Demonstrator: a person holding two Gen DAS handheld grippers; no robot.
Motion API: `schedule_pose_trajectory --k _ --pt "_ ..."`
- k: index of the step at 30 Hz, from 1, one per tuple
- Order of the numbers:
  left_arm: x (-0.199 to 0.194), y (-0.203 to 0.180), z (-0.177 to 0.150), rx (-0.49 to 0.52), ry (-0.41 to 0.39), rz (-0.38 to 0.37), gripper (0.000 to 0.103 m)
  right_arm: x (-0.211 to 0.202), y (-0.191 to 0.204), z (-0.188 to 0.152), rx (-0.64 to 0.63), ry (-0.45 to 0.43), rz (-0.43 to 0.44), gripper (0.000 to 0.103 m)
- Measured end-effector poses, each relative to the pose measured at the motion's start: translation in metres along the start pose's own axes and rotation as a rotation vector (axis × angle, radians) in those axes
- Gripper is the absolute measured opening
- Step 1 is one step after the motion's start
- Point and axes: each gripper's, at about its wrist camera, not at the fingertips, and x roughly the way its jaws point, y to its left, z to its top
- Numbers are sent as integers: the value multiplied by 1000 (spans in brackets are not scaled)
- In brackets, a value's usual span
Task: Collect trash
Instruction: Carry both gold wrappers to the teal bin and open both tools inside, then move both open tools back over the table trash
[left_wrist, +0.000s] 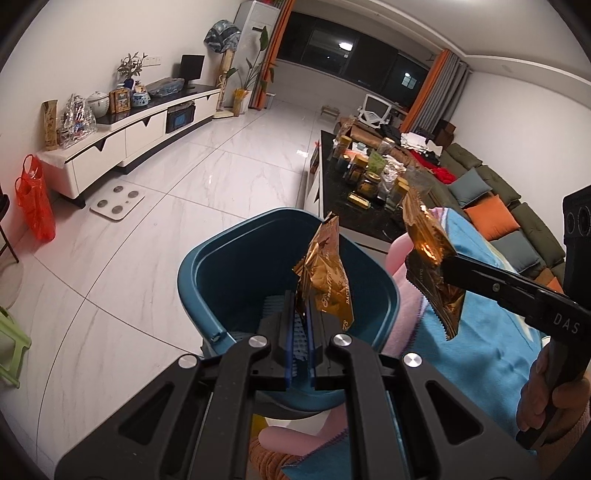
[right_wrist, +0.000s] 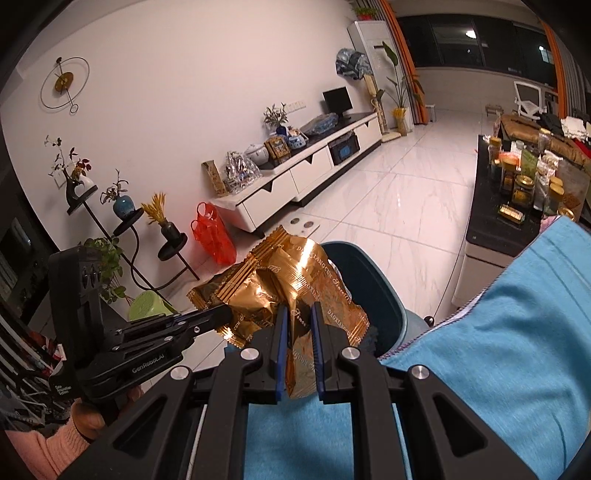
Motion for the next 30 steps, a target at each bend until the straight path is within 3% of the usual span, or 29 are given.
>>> schedule_pose_trajectory --k 19,21,23,30 --pt "63 5 -9 -34 91 38 7 70 0 15 70 161 -60 16" --pt "69 2 -10 -26 91 47 11 72 0 14 72 168 -61 18" --pt "73 1 -11 -28 94 47 15 70 -1 13 80 162 -63 28" --pt "63 0 -11 -22 56 49 33 54 -9 10 106 104 -48 32"
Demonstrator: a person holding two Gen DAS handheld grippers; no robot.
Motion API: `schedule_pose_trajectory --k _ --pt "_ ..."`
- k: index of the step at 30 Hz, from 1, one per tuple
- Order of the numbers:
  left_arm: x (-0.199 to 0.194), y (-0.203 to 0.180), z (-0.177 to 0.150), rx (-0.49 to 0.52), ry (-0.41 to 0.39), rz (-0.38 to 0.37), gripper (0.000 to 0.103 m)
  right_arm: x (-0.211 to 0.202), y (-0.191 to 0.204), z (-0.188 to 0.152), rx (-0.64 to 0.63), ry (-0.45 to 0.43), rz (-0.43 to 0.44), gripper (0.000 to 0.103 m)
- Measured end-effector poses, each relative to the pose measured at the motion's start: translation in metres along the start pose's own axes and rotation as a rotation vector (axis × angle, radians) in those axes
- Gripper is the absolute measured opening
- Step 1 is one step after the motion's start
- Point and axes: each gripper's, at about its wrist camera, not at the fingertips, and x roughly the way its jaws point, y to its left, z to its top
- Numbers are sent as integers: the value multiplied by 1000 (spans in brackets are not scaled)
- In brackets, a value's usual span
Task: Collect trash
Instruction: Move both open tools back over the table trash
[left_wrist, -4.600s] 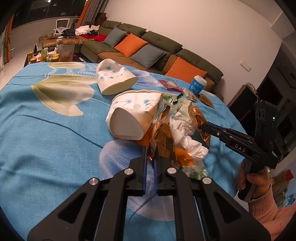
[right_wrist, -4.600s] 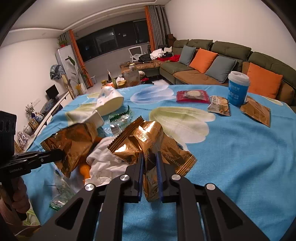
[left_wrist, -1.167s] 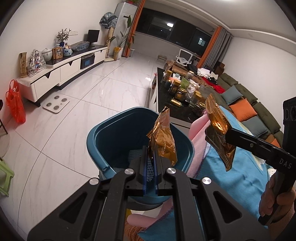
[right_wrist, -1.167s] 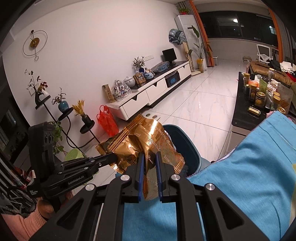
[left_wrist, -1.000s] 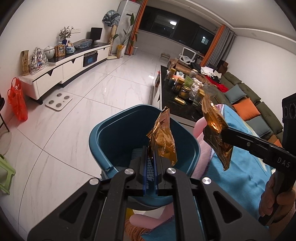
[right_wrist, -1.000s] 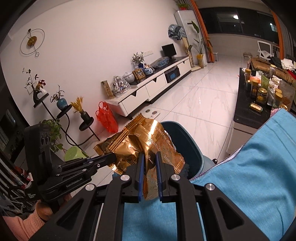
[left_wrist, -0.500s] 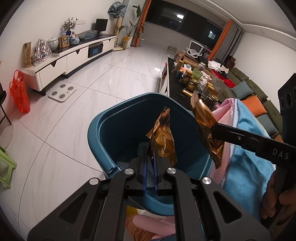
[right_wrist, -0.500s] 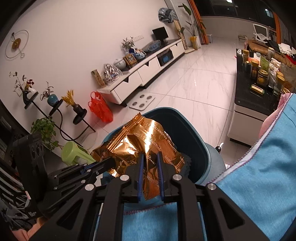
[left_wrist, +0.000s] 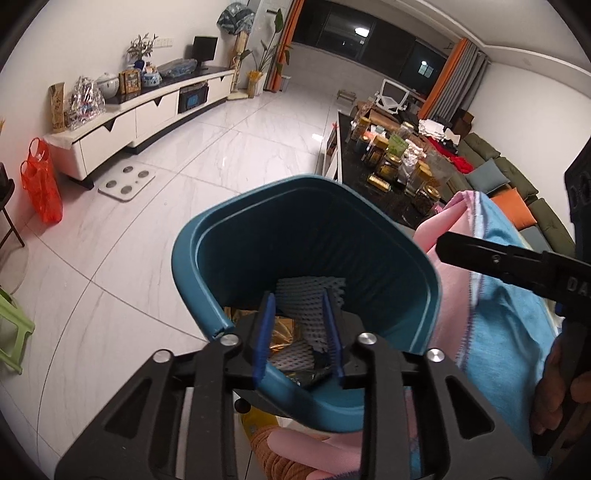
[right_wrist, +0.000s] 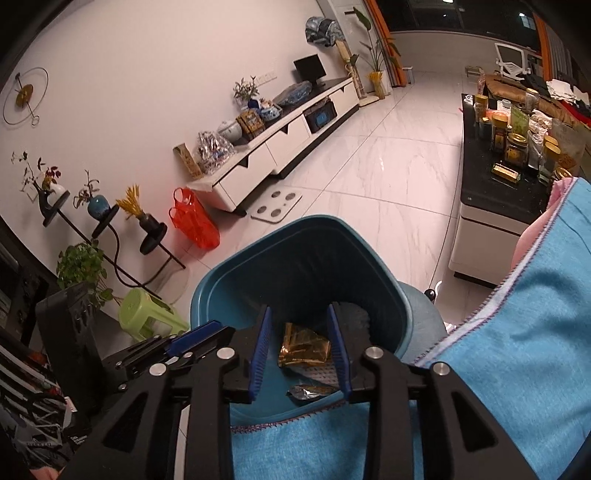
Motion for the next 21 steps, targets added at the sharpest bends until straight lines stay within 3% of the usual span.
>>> schedule_pose_trajectory --k 7,12,14,21 --pt "-44 -25 -1 91 -97 -36 57 -31 -2 -11 -19 -61 -27 33" --pt "-78 -69 -9 190 -161 -123 74 -81 -2 -25 -34 -151 -40 42" --pt "-87 -90 -15 244 -169 -159 74 -106 -3 -34 -37 -185 -49 49" --pt "-106 -174 -54 406 -122 -354 75 -189 -16 -76 -41 -297 -110 56"
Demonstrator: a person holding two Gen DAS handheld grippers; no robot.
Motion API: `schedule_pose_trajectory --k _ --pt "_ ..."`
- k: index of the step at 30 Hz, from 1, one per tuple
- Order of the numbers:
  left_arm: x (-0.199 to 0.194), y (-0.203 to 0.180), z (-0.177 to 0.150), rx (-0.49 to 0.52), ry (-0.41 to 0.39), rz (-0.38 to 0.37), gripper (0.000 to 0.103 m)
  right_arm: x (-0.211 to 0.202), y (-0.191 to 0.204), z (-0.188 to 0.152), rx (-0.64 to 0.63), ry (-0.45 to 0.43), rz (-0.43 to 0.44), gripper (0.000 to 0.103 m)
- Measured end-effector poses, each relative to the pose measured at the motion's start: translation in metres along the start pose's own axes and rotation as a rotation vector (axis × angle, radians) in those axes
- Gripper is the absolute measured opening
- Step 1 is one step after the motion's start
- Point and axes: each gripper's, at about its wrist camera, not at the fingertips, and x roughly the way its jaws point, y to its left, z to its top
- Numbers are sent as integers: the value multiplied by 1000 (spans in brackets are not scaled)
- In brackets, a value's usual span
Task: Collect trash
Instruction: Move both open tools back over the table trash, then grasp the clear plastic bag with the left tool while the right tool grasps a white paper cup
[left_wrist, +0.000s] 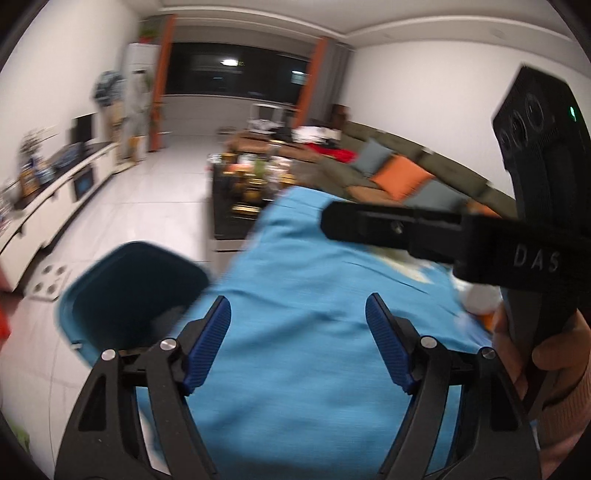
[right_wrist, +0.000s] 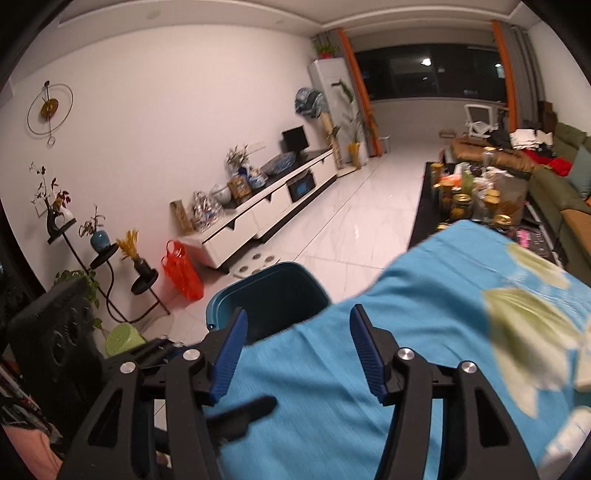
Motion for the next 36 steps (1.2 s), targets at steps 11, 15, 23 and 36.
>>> schedule_pose_trajectory --k 11,15,23,36 --pt "17 -121 -22 195 79 -298 75 -126 -67 -66 93 -81 -221 56" --pt "30 -160 -33 262 143 -410 74 -163 -95 -93 177 -106 -314 56" --pt "61 -217 -52 306 242 -542 73 -204 -139 -130 322 -135 -418 56" --pt "99 -245 -56 311 378 -625 65 -215 -161 -154 381 -153 -416 56"
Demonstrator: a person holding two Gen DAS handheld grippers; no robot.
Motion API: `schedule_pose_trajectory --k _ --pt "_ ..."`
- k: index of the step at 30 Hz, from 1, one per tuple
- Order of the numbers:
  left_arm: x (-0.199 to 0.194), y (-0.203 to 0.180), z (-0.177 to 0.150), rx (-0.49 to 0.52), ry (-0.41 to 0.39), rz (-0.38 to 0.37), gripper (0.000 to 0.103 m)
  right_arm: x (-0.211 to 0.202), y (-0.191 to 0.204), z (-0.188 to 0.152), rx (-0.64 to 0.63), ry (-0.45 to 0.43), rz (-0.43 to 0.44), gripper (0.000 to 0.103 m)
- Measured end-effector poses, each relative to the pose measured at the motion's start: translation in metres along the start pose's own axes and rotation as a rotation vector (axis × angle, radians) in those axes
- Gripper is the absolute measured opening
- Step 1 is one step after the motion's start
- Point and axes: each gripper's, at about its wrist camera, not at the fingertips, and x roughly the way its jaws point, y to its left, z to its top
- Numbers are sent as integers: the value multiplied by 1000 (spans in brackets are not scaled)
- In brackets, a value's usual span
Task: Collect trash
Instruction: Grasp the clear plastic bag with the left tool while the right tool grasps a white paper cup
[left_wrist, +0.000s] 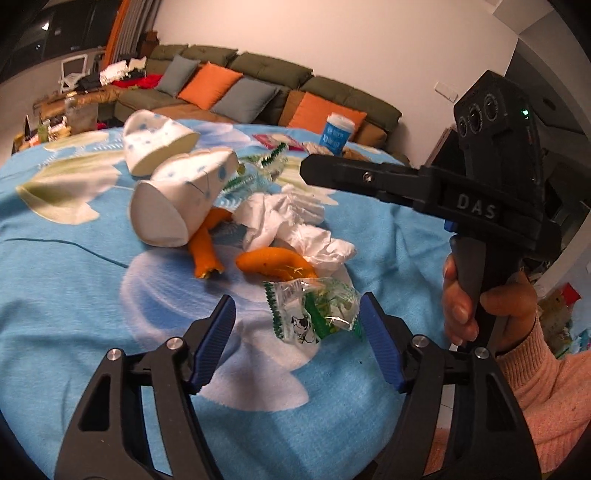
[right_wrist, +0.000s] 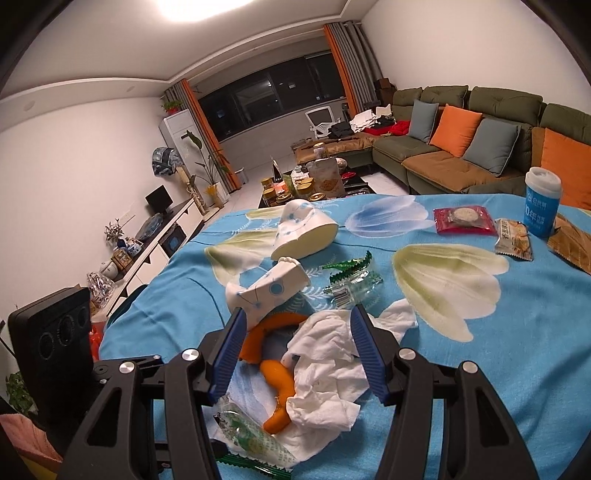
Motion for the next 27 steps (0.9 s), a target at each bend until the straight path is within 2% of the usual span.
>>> schedule_pose_trajectory --k 2,11,14,20,27 --pt "6 0 1 4 23 8 63 0 -2 0 16 3 19 56" --pt "13 2 -1 -10 48 -59 29 5 -6 -1 27 12 31 56" --pt "11 1 -4 -13 43 -60 23 8 -4 0 21 18 42 56" --pt "-9 7 -9 -32 11 -52 22 22 8 3 0 42 76 56" --pt "-45 24 -22 -69 -45 16 22 48 13 9 38 90 106 59"
